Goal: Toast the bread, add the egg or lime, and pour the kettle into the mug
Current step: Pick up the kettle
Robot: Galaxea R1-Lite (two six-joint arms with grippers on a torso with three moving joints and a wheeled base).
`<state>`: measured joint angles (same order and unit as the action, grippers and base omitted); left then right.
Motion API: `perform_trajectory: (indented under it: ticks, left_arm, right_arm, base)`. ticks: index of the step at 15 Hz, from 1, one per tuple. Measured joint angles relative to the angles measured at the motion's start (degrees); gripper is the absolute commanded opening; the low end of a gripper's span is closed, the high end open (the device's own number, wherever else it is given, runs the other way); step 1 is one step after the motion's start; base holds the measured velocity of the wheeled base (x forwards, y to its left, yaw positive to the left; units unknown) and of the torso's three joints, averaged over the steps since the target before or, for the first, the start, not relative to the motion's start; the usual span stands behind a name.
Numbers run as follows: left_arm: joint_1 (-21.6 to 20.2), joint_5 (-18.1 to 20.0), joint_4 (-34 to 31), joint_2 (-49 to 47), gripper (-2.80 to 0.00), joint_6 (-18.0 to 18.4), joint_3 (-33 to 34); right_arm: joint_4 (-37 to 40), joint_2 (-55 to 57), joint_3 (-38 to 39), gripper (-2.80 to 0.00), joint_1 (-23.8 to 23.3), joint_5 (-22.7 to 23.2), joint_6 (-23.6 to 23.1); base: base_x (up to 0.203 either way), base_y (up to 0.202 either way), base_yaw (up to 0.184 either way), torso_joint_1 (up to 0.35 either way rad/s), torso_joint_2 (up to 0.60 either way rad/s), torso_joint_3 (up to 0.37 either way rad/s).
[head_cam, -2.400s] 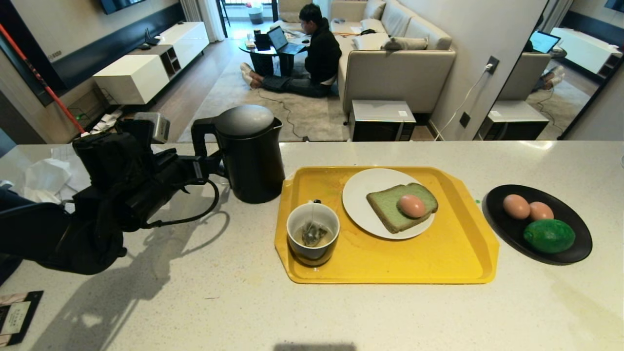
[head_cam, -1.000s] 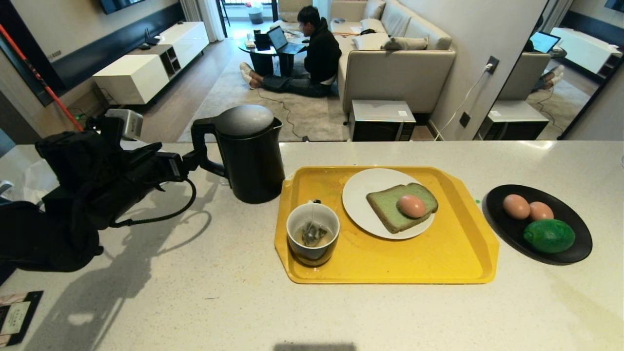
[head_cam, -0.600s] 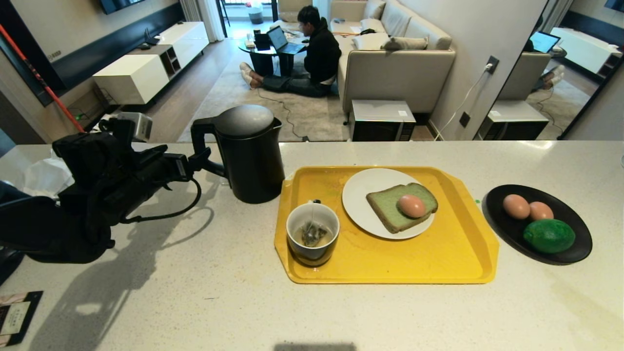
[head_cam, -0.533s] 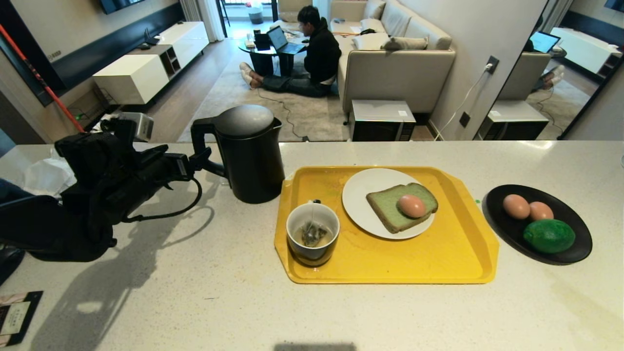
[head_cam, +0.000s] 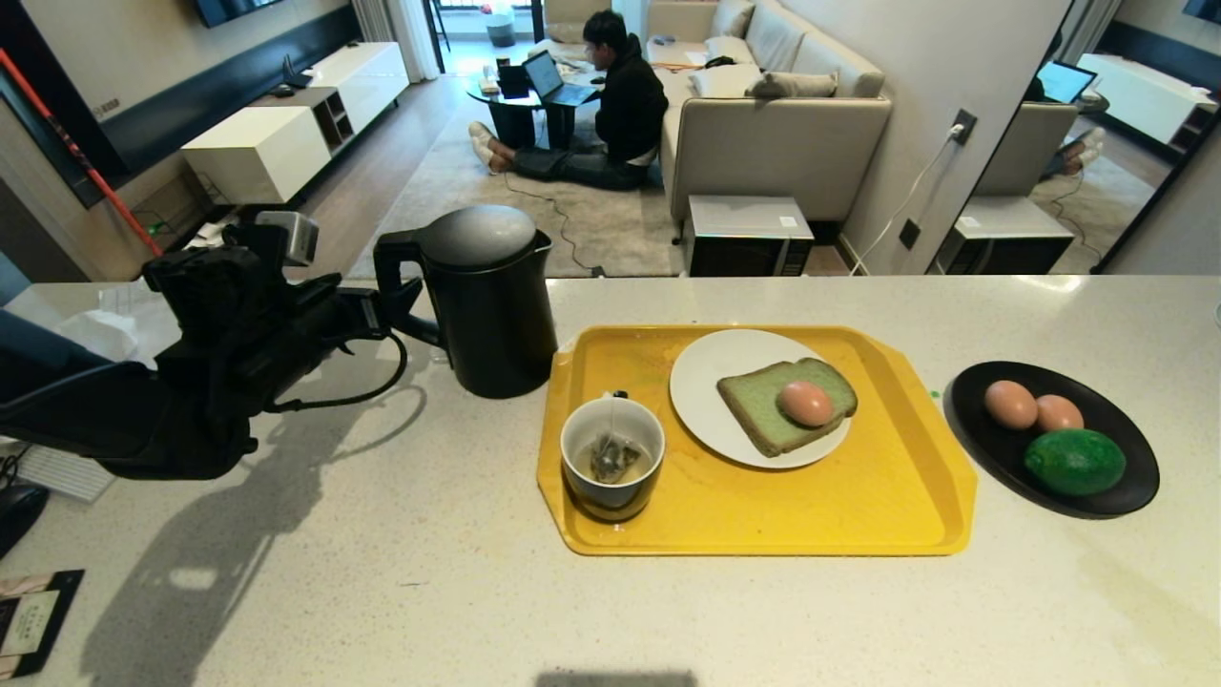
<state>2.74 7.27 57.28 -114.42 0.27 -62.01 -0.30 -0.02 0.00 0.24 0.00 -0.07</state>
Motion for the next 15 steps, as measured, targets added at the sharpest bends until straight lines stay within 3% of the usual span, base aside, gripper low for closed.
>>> perform_trajectory:
  ticks: [13, 14, 15]
  left_arm:
    - [0.57, 0.0, -5.28, -3.83, 0.0, 0.01, -8.47]
    - [0.73, -0.05, -5.3, -4.01, -2.8, 0.04, -8.74]
    - [0.8, -0.05, -5.3, -4.18, -2.8, 0.04, -9.05]
  right_arm:
    - [-0.02, 0.0, 0.0, -2.8, 0.0, -0.02, -0.04]
    - [-0.02, 0.0, 0.0, -2.8, 0.0, 0.0, -0.04]
    - [-0.02, 0.0, 0.0, -2.8, 0.0, 0.0, -0.02]
  base:
    - [0.0, 0.0, 0.0, 0.0, 0.0, 0.0]
    - [0.0, 0.0, 0.0, 0.0, 0.0, 0.0]
    - [0.0, 0.0, 0.0, 0.0, 0.0, 0.0]
